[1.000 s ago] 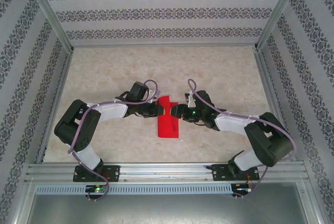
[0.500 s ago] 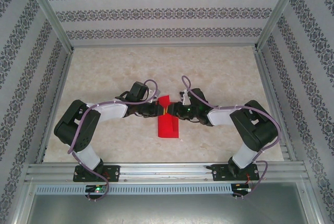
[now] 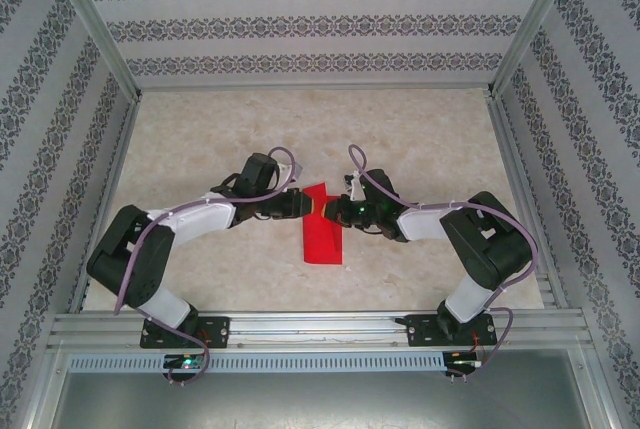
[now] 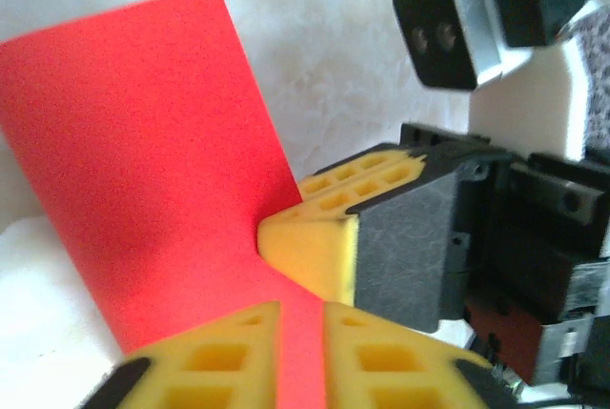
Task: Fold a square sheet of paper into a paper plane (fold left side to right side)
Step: First fold in half a square sheet of paper at the center of the table.
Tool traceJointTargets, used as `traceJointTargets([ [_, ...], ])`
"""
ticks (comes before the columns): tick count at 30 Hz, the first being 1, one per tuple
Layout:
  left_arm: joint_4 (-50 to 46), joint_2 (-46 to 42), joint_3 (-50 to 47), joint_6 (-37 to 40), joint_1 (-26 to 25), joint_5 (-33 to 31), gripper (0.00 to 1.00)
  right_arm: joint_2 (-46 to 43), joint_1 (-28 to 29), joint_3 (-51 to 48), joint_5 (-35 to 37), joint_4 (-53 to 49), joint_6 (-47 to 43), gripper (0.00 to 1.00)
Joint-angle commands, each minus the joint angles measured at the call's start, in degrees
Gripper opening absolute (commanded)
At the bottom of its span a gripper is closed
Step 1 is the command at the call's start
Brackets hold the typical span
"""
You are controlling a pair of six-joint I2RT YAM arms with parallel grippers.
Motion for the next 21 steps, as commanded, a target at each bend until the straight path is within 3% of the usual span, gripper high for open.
traceJointTargets([
  [1,-2.9,-3.0,-1.6,1.6,-0.8,-5.8,0.25,-0.6,0.7,-1.0,2.1,-0.6,-0.1,0.05],
  [4,-3.9,-4.7,-2.8,2.0,-0.8,-8.3,0.39,-0.7,0.8,-1.2,2.6,-1.2,-0.2,0.05],
  [9,-4.4,-4.1,-3.7,2.3,-0.9,-7.7,0.5,-0.7,0.9,-1.5,3.9,-1.6,0.0,0.06],
  [21,-0.2,3.2,-2.6,0.0,-1.3,-2.5,0.54,-0.8,1.8,-2.0,5.9,-2.3,0.2,0.06],
])
